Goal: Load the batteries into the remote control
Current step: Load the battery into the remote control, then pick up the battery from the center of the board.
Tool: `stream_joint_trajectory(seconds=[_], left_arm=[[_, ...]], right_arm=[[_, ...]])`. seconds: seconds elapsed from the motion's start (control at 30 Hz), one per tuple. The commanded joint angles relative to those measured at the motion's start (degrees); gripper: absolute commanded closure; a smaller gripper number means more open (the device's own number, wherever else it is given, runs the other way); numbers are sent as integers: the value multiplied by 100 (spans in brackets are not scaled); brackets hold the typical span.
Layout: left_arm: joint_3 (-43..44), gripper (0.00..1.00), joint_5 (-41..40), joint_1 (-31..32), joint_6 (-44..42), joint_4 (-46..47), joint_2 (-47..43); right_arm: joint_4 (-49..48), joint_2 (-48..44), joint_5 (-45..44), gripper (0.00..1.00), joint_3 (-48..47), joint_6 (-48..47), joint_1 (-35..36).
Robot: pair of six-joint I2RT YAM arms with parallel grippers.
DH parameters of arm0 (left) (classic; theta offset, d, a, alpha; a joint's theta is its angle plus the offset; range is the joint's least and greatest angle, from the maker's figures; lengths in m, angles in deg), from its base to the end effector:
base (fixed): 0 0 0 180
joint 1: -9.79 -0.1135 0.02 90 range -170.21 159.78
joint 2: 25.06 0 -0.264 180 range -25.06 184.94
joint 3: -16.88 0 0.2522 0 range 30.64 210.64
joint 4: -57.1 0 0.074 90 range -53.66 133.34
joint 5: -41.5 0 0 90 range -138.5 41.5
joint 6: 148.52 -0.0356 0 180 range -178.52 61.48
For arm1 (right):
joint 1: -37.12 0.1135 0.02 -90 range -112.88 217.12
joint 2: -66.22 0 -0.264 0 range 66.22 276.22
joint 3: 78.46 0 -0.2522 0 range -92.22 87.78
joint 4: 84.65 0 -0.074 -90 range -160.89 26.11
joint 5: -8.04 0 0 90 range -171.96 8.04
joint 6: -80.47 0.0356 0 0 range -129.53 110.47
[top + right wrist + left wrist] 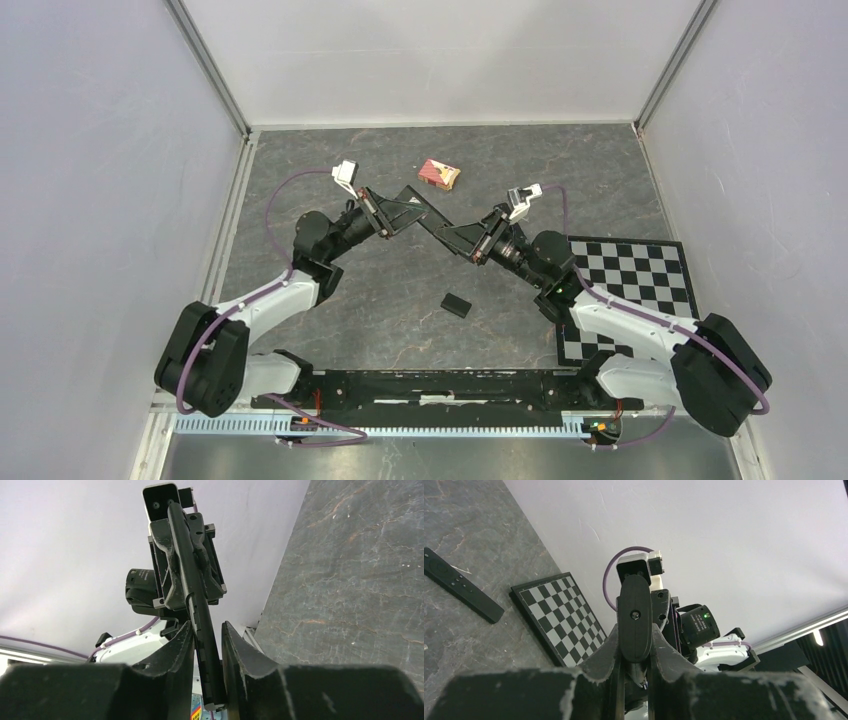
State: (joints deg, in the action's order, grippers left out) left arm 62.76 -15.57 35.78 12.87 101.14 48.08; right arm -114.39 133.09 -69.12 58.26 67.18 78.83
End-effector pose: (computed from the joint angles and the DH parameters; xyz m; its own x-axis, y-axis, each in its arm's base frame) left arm 0.2316 -0.1344 0.2806 -0.7091 -0.5392 -0.4543 0.5126 0.0481 -0.8573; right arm 0.1855 0.1759 0.2670 -0.7735 0.5817 -0.2517 -0.2649 0.0642 0.9621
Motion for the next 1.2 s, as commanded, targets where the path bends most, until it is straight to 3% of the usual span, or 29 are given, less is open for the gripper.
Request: stream_joint_trajectory(seconds=[0.0, 0.1, 0.23, 0.33, 0.47, 0.57, 0.8, 0.93, 1.17], left_arm=[[53, 98, 4, 46, -92, -105, -182], [84, 98, 3, 46, -64, -203, -279], [84, 98, -3, 38, -182, -352, -318], [79, 98, 16, 28, -248, -450, -304], [80, 98, 58, -11, -413, -637, -372], [84, 98, 13, -105, -732, -1215, -566], [107, 98, -1372, -301, -2118, -4253, -1316], [-75, 98, -1631, -384, -2139, -4525, -1563], [-7, 98, -1857, -417, -2281, -4918, -1803]], right_arm=[[-685, -32, 217, 74, -22, 26, 38], [-663, -32, 288, 65, -28, -71, 33], [-792, -131, 338, 21, 3, -348, 36], [-782, -283, 367, 7, 46, -714, -26], [-138, -424, 665, 6, 4, -1285, -301], [1059, -601, 546, 8, -187, -2238, -522], [4125, -406, -1356, 13, -1035, -5055, -612], [4504, 241, -1765, 22, -1190, -6153, -612], [4701, 1670, -1763, 35, -2037, -7059, -616]])
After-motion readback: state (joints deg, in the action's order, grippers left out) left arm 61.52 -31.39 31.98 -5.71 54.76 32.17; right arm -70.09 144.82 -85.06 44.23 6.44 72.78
